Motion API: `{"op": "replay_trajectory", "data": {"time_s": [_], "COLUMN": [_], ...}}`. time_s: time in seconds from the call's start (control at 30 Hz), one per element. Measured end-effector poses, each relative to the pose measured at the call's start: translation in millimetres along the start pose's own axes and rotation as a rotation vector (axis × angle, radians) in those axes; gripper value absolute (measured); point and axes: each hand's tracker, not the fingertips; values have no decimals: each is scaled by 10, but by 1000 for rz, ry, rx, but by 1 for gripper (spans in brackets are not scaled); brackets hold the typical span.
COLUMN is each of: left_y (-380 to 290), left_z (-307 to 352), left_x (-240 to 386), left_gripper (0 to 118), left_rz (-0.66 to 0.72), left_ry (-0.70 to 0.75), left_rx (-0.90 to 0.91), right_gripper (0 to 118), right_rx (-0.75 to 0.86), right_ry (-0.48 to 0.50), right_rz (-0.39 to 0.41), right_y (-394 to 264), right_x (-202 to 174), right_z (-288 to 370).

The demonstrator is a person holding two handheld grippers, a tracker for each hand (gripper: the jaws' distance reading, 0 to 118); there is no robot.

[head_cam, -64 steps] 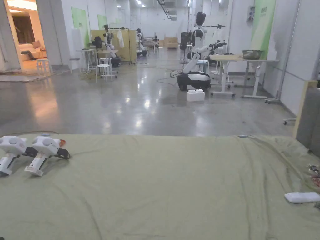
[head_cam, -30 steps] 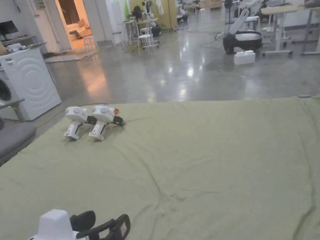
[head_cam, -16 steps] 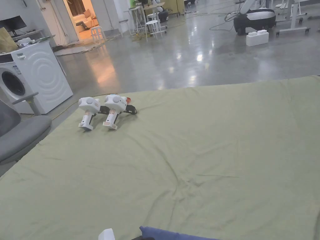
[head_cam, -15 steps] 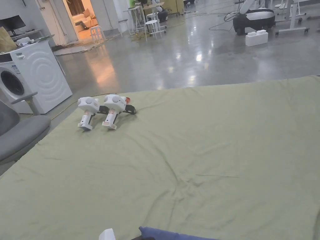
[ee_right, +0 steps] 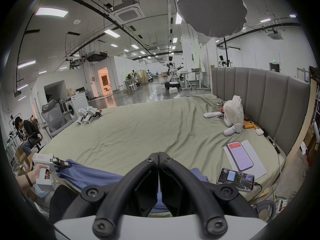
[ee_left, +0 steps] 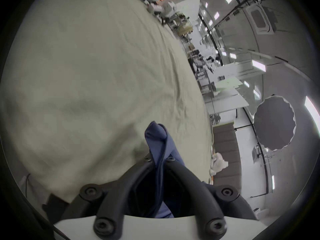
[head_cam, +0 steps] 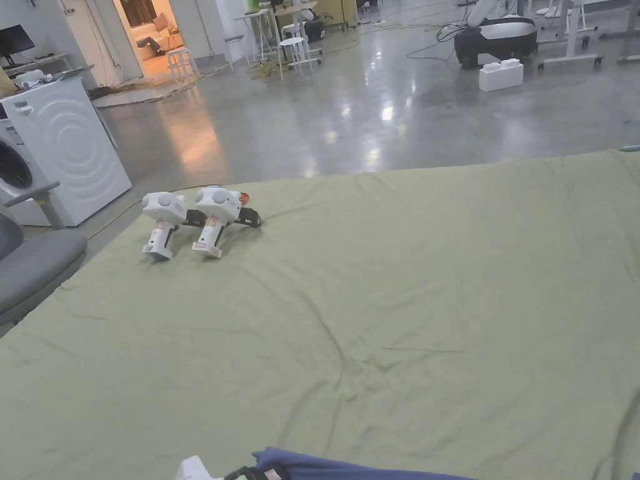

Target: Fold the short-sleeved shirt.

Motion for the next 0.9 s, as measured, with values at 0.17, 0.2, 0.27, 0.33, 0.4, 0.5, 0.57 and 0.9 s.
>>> {"op": "replay_trajectory", "data": {"time_s": [0.17, 0.2, 0.27, 0.33, 0.4, 0.5, 0.57, 0.9], "left_y": [505, 538, 445, 338, -29, -605, -948, -1442], "left_z": [451, 509, 504, 368, 115, -337, -667, -1769], "left_x": [227, 331, 620, 765, 1096, 1438, 1609, 1432], "left_gripper": [3, 3, 3, 3, 3, 3, 3, 26], "left_rz": [-150, -183, -281, -361, -391, -483, -522, -669], "left_ry": [127, 143, 183, 145, 89, 49, 50, 181], "left_rx": [131, 141, 131, 97, 32, -80, -160, -341], "right_gripper": [0, 0, 0, 0, 0, 0, 0, 0], "right_rx": [1, 2, -4, -5, -8, -8, -4, -4], "right_ry": [8, 11, 19, 21, 27, 23, 9, -99], "right_rz": [-30, -40, -62, -79, -90, -76, -67, -138], "right_y": [8, -12, -37, -53, -58, -52, -49, -174], "right_x": [-5, -3, 4, -4, -6, -16, -4, 269], "right_z": [-39, -52, -61, -64, -53, 11, 77, 386]}}
